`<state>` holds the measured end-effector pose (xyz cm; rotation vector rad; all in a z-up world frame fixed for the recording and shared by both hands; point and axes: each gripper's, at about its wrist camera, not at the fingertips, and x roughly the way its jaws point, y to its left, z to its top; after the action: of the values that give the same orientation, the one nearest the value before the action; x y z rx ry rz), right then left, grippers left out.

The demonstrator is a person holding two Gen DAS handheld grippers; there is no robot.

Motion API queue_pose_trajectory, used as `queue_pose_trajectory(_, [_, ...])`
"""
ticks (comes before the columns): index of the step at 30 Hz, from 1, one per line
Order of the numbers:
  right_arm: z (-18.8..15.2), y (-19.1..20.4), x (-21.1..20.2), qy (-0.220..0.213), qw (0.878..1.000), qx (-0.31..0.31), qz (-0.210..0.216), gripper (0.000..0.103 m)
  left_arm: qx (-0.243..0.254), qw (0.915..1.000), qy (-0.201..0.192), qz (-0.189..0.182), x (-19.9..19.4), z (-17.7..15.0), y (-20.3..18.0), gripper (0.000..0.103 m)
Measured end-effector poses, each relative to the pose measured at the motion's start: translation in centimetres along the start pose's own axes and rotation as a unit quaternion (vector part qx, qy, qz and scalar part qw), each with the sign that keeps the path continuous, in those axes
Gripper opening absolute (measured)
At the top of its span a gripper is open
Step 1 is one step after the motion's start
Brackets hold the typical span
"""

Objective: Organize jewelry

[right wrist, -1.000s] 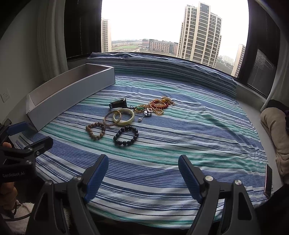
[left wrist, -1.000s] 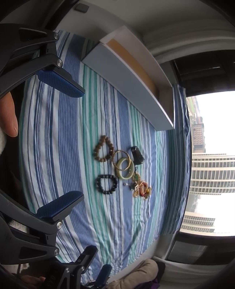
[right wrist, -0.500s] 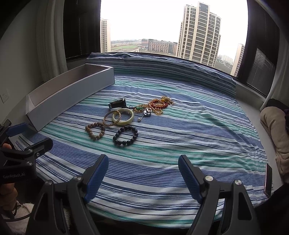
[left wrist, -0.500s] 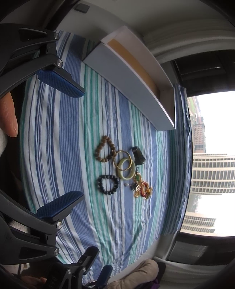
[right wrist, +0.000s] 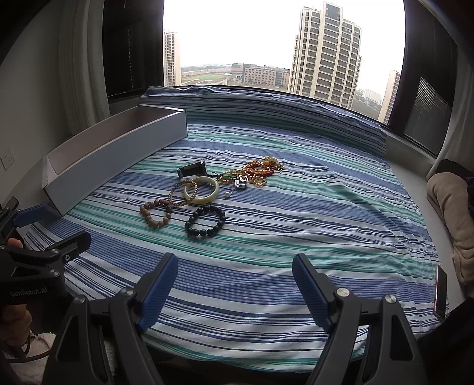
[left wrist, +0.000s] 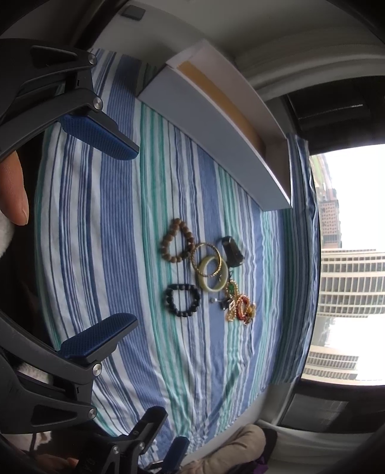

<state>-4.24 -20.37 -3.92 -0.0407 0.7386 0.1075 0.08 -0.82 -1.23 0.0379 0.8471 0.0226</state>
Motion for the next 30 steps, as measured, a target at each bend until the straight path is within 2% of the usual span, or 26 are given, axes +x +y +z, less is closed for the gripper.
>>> queue_pose_trajectory(26, [0.16,-0.49,-0.10,-0.003,1.000,0.003,-0.003,0.081,0.014,0.9998,0.000,0.015,0.08,-0.04,-0.46,0.103])
queue_pose_trajectory(30, [0.15,-0.50,-0.07,-0.003,1.000,0.004,-0.004,0.081,0.014,0.9999,0.000,0.004,0.03,-0.01,-0.38,0.103])
